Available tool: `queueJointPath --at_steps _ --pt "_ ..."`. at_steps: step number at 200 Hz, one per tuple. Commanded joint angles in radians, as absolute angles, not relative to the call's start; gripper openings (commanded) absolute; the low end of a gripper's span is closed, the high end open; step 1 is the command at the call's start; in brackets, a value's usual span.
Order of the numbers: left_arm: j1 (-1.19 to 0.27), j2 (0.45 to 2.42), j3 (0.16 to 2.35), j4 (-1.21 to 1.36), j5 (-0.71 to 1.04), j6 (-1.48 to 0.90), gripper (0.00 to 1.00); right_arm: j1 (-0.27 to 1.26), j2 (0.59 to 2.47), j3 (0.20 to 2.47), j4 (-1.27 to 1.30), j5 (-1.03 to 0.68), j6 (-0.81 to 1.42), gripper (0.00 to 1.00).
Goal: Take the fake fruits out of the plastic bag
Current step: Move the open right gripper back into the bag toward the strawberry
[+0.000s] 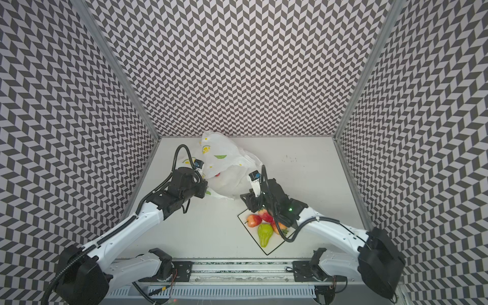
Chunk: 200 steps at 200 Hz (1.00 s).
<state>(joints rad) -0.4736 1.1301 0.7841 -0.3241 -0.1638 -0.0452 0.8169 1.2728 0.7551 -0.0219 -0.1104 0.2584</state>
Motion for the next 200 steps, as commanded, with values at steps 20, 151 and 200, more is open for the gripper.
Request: queueJointPath --at_steps 20,151,200 --pt "-0.476 1.112 0.815 -0.329 -0.163 -0.020 0.00 0.811 1.441 0.868 0.004 -0.297 0.319 0.39" --pt "-0.477 1.080 0.805 -0.313 -0.137 0.018 0.00 0.664 1.821 1.230 -0.425 -0.324 0.243 0.33" --pt "-0.476 1.075 0.807 -0.315 -0.135 0.021 0.00 0.668 1.946 1.380 -0.500 -0.330 0.210 0.32"
